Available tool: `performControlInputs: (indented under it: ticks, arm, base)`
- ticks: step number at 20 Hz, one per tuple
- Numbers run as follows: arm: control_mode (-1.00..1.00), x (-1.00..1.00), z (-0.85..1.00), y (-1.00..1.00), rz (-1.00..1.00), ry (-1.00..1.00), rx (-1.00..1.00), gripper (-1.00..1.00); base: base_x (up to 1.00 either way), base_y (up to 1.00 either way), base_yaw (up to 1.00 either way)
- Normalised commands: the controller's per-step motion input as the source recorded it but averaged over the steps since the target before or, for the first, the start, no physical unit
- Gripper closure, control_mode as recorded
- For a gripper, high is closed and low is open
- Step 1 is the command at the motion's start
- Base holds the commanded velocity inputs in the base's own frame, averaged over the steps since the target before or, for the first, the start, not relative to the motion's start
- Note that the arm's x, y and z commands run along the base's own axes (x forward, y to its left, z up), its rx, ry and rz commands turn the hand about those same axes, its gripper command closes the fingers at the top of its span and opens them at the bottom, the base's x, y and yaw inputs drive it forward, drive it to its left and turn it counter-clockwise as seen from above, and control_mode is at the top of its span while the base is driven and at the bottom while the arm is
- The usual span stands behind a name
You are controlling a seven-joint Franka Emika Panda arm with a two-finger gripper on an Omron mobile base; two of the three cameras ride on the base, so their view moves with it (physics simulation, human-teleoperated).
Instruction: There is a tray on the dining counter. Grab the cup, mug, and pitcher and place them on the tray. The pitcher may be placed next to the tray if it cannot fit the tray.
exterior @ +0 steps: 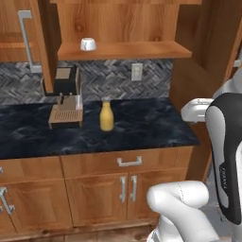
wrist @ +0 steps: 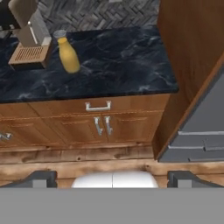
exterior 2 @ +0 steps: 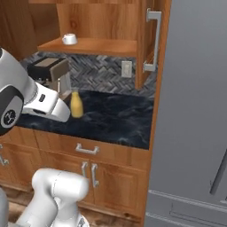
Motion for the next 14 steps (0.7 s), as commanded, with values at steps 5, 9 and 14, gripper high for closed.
performControlInputs:
  ticks: [5, 9, 14]
  arm:
    - [1.00, 0.00, 0.00, 0.00, 0.00, 0.00, 0.00, -1.00]
    - [1.00, 0.00, 0.00, 0.00, 0.00, 0.00, 0.00, -1.00]
    - [1.00, 0.00, 0.00, 0.00, 0.00, 0.00, 0.00, -1.00]
  base:
    - [0.49, 0.27, 0.00]
    - [0.51, 0.34, 0.00]
    - [0.49, 0.34, 0.00]
